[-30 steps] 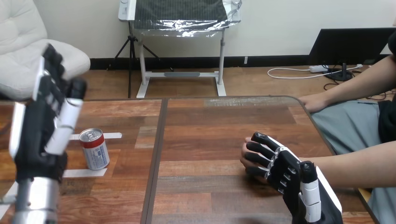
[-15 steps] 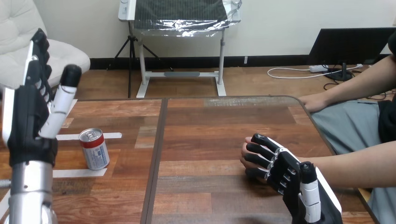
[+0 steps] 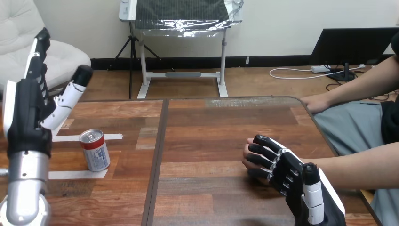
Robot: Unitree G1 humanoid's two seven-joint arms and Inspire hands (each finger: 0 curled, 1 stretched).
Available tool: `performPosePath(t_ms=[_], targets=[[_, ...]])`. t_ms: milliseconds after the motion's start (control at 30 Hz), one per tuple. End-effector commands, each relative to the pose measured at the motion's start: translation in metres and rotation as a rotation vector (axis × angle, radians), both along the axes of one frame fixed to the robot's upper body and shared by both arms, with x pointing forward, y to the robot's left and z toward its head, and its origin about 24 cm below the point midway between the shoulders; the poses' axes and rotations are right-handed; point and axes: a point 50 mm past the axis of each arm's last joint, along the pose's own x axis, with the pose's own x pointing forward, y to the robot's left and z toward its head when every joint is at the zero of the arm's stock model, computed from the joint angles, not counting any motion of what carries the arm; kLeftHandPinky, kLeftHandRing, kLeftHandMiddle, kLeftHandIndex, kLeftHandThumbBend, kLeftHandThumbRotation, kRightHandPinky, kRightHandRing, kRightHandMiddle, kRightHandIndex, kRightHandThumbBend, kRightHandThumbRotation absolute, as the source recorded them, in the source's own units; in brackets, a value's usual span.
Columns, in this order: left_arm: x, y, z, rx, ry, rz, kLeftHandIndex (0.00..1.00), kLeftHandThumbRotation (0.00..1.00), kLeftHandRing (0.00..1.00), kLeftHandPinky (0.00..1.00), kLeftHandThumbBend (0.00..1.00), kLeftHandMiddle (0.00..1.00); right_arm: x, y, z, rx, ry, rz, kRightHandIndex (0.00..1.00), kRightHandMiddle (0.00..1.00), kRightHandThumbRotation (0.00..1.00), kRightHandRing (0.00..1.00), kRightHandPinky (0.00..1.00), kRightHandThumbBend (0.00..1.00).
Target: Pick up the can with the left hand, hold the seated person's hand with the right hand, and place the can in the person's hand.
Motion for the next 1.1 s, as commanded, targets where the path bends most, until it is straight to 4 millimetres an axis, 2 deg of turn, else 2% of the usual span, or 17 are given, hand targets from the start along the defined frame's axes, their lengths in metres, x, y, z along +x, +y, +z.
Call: performPosePath(t_ms=[0, 533, 1067], targets=[[0.018, 0.004, 0.015, 0.056, -0.006, -0.014, 0.96, 0.45, 1.0, 1.0, 0.81, 0.98, 0.017, -0.001, 0.016, -0.01, -0.104, 0.003, 0.85, 0.84, 1.0, 0.83, 0.76, 0.99], [0.037, 0.014, 0.003, 0.139, 0.129, -0.007, 1.0, 0.27, 1.0, 1.0, 0.86, 1.0, 0.017, -0.001, 0.016, -0.005, -0.105, -0.007, 0.85, 0.84, 0.99, 0.83, 0.76, 1.0], [0.049, 0.021, -0.007, 0.241, 0.223, 0.023, 0.97, 0.26, 0.95, 0.89, 0.91, 0.97, 0.016, -0.002, 0.016, 0.003, -0.099, -0.014, 0.85, 0.84, 0.99, 0.83, 0.76, 1.0]])
